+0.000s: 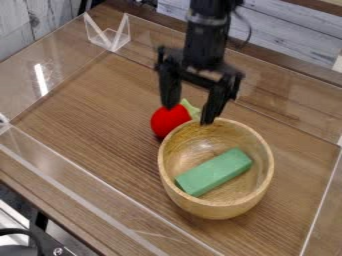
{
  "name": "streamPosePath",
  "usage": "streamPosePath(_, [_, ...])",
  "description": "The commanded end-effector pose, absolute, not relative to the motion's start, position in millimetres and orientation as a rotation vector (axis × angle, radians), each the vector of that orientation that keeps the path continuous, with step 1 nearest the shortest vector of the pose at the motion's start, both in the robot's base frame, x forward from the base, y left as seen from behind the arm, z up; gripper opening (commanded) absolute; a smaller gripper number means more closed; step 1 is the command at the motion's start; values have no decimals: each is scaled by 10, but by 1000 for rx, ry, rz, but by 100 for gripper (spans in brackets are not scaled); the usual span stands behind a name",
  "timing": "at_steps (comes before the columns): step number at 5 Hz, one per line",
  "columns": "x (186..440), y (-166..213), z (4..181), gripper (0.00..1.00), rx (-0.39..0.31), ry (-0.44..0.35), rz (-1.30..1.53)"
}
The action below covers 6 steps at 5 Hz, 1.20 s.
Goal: Remove the green block from the brown bowl and put it on the table
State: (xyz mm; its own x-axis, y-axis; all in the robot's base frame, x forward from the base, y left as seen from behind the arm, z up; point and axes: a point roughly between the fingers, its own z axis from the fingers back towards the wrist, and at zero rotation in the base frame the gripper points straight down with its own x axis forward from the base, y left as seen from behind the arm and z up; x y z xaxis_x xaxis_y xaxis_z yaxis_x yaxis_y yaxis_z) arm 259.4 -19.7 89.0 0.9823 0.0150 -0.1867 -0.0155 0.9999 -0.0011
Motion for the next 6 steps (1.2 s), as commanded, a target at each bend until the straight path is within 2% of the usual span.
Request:
streamPosePath(1, [2451, -421, 995, 100, 2, 110, 6])
streamPosePath(3, [2352, -638, 822, 100, 34, 110, -45])
streamPosePath(4, [2203, -555, 830, 100, 48, 112, -69])
streamPosePath(6, [2006, -541, 986, 100, 63, 79, -144])
